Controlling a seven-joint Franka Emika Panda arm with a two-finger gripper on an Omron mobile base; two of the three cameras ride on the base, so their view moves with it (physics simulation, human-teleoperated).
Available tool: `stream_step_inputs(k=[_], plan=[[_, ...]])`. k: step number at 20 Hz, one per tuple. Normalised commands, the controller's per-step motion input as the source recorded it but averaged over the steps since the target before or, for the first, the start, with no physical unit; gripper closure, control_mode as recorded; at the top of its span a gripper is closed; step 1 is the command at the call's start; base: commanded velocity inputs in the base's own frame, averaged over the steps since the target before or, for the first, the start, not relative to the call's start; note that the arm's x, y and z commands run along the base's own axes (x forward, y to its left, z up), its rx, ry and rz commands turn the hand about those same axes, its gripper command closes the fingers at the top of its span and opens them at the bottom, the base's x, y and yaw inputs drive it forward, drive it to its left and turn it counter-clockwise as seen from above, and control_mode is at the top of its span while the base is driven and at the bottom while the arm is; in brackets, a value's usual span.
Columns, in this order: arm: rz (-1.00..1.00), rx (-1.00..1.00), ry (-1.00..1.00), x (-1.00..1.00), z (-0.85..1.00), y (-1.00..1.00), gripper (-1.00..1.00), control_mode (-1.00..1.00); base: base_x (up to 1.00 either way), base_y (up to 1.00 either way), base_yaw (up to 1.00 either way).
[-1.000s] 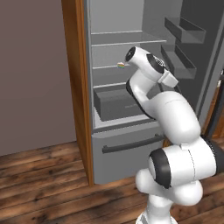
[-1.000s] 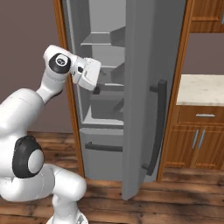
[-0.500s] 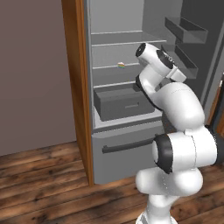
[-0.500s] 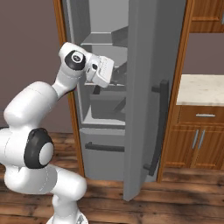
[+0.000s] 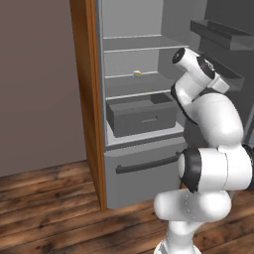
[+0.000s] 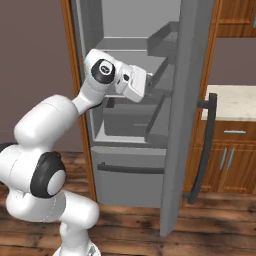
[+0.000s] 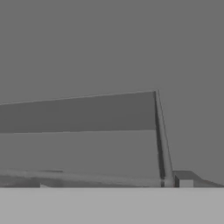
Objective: Take the lemon wedge from the fridge and place it on the plate with fish on the dining counter.
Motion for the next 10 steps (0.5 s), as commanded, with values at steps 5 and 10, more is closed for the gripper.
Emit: stream_step_inputs(k=[5,10], plan=[[0.02,0.08,-0.07,-0.33,0.00,-0.56,-1.00,-1.00,0.00,0.00,0.00],[0.10,0.01,-0.04,-0.74,0.00,0.18,-1.00,-1.00,0.00,0.00,0.00]])
